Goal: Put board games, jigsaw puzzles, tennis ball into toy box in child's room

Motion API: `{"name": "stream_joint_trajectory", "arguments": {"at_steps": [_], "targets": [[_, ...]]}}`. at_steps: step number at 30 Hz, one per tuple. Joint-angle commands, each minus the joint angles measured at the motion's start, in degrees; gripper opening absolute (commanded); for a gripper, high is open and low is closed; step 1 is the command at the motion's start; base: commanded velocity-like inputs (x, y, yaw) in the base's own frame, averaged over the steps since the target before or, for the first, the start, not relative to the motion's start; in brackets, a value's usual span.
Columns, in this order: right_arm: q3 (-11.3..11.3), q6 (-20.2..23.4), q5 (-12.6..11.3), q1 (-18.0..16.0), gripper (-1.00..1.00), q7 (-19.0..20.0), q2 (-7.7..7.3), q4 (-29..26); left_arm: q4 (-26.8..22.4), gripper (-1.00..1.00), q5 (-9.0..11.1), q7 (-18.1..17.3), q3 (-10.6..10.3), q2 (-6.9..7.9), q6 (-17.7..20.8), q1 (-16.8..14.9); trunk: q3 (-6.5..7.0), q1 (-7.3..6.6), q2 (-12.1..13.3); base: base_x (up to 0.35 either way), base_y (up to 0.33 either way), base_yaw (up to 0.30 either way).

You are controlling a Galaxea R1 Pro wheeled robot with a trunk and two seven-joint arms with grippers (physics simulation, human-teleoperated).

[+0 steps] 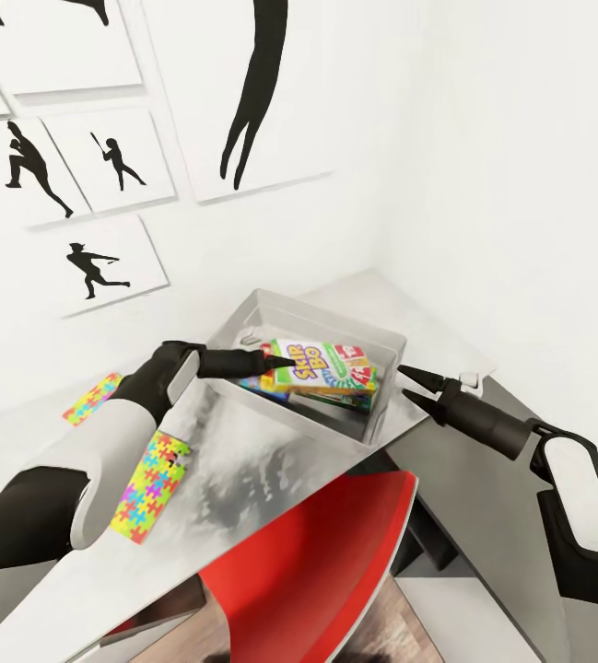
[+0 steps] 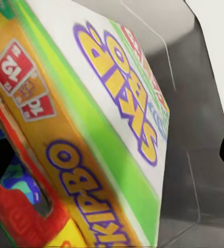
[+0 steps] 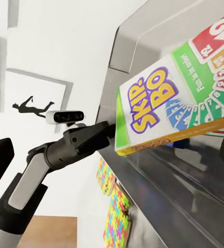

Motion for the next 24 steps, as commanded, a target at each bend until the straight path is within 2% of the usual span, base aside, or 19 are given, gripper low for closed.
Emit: {"name": "stream_joint_trajectory", "arguments": {"at_steps": [1,4,12,16,19,24], "targets": [[-0.1,0.2,0.6,0.0,1.0,0.6,-0.01,0.0,-0.7,1.0,0.4,0.1,-0.2,0.07,0.5,0.0,-0.09,0.03,-0.1,0.0,0.0,0.0],[-0.1,0.2,0.6,0.0,1.0,0.6,-0.05,0.0,-2.5,1.0,0.4,0.1,-0.2,0.21,0.9,0.0,-0.09,0.03,-0.1,0.0,0.0,0.0],[-0.1,0.2,0.6,0.0,1.0,0.6,-0.22,0.0,-6.7,1.0,0.6,0.0,0.1,2.57,3.7,-0.1,-0.09,0.03,-0.1,0.0,0.0,0.0],[-0.1,0.2,0.6,0.0,1.0,0.6,-0.24,0.0,-7.6,1.0,0.7,0.0,0.2,3.26,4.7,-0.1,-0.09,0.03,-0.1,0.0,0.0,0.0],[-0.1,0.3,0.6,0.0,1.0,0.6,-0.25,0.0,-7.9,1.0,0.8,0.0,0.3,4.96,4.9,-0.1,-0.09,0.03,-0.1,0.0,0.0,0.0],[-0.1,0.3,0.6,0.0,1.0,0.6,-0.23,0.0,-8.6,1.0,1.0,-1.3,0.4,6.44,5.0,-0.1,-0.09,0.03,-0.1,0.0,0.0,0.0]]}}
